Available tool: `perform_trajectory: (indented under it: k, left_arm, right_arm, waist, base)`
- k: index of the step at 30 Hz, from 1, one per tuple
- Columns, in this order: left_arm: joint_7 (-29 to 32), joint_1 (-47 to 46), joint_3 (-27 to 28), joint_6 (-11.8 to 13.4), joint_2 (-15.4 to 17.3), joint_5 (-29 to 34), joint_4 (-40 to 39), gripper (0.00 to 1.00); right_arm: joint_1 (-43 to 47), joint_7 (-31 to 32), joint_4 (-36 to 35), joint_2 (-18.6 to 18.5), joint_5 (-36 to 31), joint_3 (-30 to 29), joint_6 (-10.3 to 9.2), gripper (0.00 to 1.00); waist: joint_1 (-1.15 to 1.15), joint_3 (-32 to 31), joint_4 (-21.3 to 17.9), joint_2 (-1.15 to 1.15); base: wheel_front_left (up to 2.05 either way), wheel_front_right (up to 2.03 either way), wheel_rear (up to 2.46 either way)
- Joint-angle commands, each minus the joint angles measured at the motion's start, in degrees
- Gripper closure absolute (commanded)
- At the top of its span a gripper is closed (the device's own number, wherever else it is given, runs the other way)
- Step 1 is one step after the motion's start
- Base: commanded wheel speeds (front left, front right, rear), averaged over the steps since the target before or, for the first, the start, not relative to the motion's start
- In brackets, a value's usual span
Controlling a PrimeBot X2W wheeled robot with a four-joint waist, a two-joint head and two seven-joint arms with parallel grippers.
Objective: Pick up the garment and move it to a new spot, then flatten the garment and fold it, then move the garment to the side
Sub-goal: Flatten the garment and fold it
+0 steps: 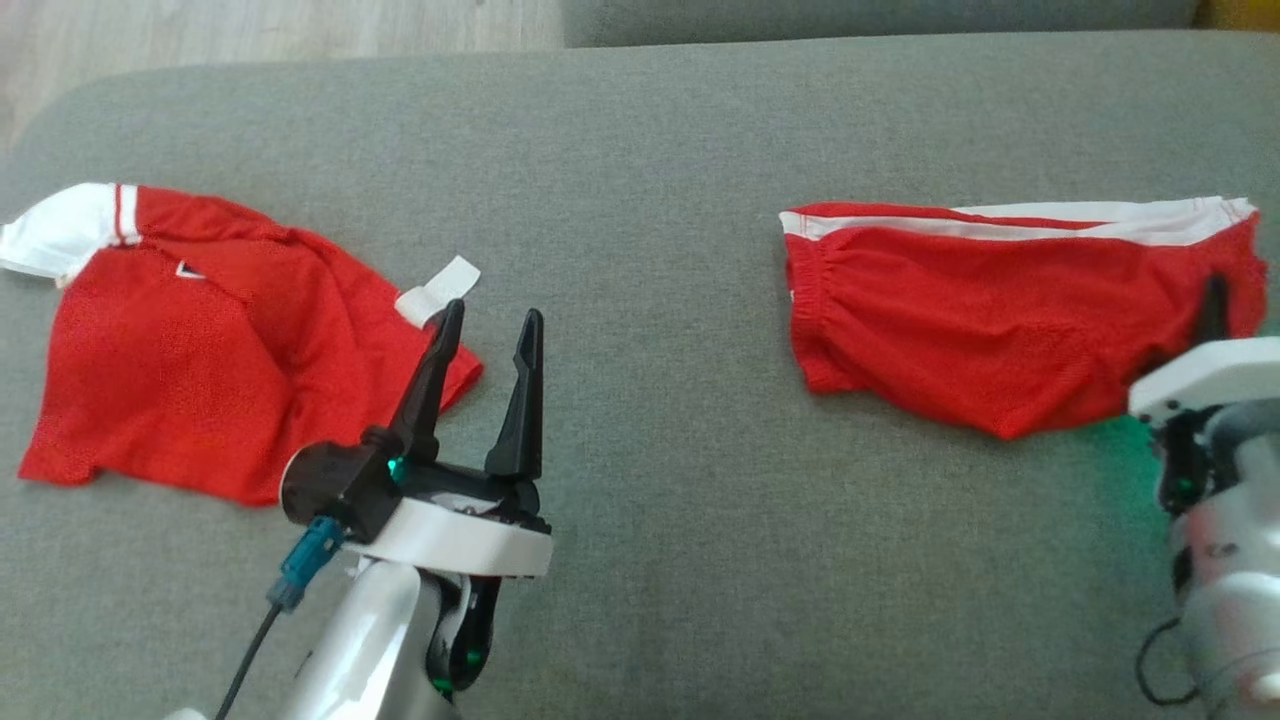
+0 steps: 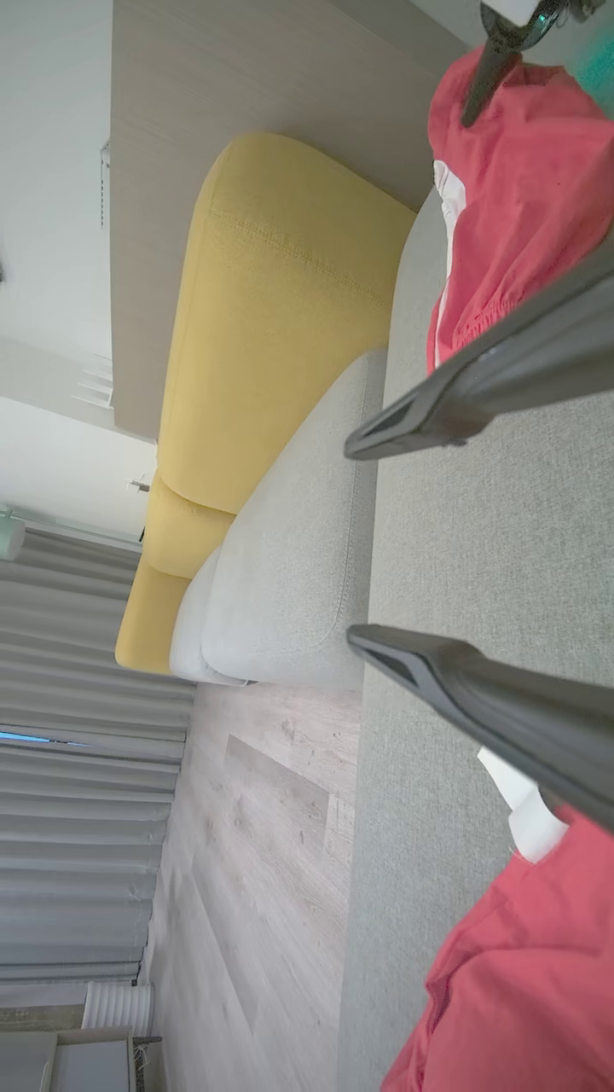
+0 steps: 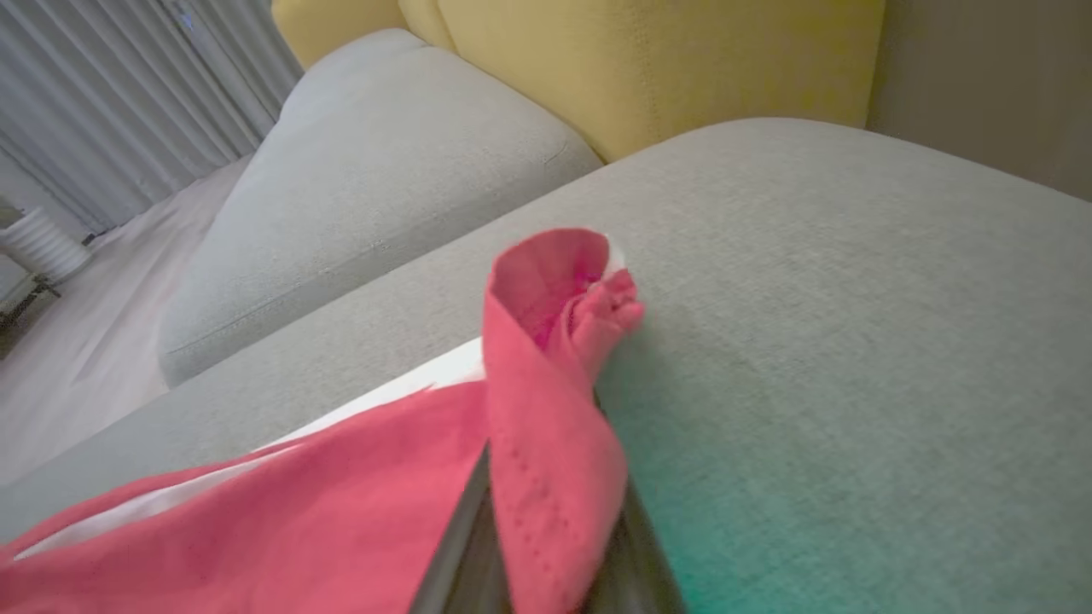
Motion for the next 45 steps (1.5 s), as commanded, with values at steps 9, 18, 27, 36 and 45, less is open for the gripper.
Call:
perform_trajectory:
  k: [9,18,27,36,45]
  left_arm:
    - [-0.5,0.2,2.4,-0.1,0.2,0.3,-0.7,0.00]
    - [-0.5,1.4,2.4,0.0,0.2,0.0,-0.2,0.00]
    - [-0.5,2.4,2.8,0.1,0.2,-0.1,0.0,0.00]
    - [-0.5,2.9,3.3,0.4,0.2,-0.3,0.1,0.00]
    - [-0.5,2.3,4.9,0.2,0.2,0.5,-0.1,0.00]
  right_arm:
    - [-3.1,-1.8,-7.6,5.8,0.1,8.8,0.20,1.00]
    - [-1.0,-1.5,-11.5,8.8,4.3,20.9,0.20,1.00]
    - [2.7,-0.8,-10.0,9.2,6.9,31.5,0.20,1.00]
    - [4.6,1.6,-7.6,9.0,6.6,43.6,0.20,0.00]
    - [5.1,0.6,-16.1,6.0,14.9,52.0,0.20,0.00]
  waist:
    - [0.00,-2.6,2.3,0.00]
    - [0.00,-4.3,5.5,0.00]
    - [0.00,-5.1,7.6,0.00]
    - [0.00,-5.6,6.1,0.00]
    - [0.00,-6.3,1.1,0.00]
  base:
    - [0.00,0.00,0.00]
    - [0.00,0.00,0.00]
    - [0.00,0.00,0.00]
    - [0.00,0.00,0.00]
    - [0.00,0.00,0.00]
